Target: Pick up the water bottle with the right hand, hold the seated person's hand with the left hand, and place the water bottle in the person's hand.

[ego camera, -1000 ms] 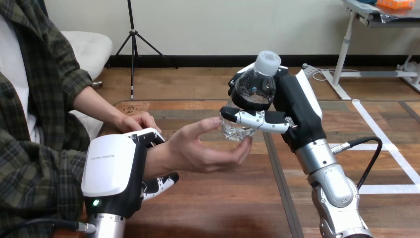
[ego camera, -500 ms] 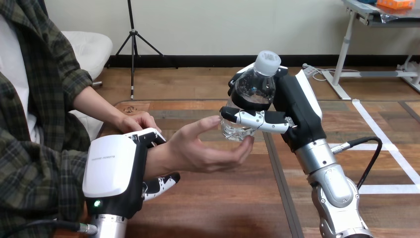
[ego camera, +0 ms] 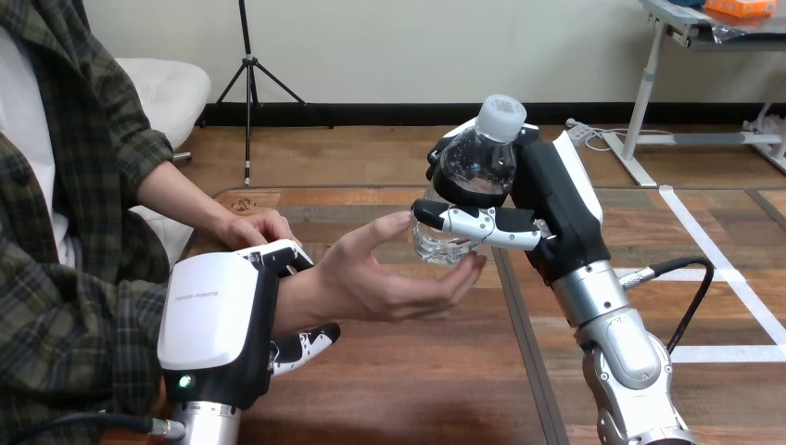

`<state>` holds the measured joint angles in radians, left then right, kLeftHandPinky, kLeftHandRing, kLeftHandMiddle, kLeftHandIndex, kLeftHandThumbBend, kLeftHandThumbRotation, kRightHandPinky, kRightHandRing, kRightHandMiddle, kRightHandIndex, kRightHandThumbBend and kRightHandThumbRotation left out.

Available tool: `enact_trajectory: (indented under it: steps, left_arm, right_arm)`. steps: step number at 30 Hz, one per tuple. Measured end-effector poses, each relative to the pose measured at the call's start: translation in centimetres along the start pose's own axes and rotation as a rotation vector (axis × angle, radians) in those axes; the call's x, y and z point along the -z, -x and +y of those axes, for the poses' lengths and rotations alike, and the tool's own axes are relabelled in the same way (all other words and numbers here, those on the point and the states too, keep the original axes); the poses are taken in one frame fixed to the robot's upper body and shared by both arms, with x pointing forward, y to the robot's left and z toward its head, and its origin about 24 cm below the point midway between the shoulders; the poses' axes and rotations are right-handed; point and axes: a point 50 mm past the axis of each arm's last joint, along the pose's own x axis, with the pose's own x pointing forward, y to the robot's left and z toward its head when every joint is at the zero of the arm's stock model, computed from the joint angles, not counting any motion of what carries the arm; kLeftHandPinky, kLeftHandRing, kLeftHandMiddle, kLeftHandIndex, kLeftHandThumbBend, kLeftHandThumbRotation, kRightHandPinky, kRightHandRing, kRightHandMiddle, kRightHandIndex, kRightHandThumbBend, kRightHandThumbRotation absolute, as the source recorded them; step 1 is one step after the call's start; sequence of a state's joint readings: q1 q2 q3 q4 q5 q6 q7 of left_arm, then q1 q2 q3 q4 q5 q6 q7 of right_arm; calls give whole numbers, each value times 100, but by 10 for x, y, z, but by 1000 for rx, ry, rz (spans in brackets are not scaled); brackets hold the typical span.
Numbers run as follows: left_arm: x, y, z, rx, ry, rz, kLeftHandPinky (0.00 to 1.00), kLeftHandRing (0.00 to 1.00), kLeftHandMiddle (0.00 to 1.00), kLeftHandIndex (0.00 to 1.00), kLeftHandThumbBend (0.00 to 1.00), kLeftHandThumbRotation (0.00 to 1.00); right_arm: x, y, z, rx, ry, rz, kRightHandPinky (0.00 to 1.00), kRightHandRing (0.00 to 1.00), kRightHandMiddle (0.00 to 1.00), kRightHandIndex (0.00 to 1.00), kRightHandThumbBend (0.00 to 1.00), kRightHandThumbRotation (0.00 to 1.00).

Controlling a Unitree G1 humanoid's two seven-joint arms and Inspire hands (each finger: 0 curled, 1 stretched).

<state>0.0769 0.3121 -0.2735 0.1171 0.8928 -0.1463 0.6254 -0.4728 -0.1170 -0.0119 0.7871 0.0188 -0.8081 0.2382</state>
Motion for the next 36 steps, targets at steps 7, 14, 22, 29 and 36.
enact_trajectory:
  steps: [7, 14, 22, 29, 36]
  left_arm:
    - [-1, 0, 0, -2, 2, -2, 30, 35, 39, 43, 85, 0]
    - [-3, 0, -1, -2, 11, -10, 30, 34, 39, 43, 85, 0]
    - [-5, 1, -2, -2, 20, -20, 29, 34, 39, 42, 86, 0]
    - [-7, 1, -3, 1, 24, -27, 29, 34, 39, 42, 86, 0]
    - [-8, 1, -4, 4, 29, -28, 29, 34, 39, 42, 86, 0]
  right_arm:
    - [-1, 2, 1, -6, -9, -7, 35, 39, 45, 46, 67, 0]
    - [-5, 6, 3, -25, -19, -32, 35, 39, 45, 46, 65, 0]
    - [-8, 10, 6, -49, -52, -59, 36, 41, 45, 46, 64, 0]
    - [-12, 14, 11, -64, -68, -77, 36, 42, 45, 46, 65, 0]
    - [-14, 18, 15, -77, -81, -86, 37, 42, 45, 45, 64, 0]
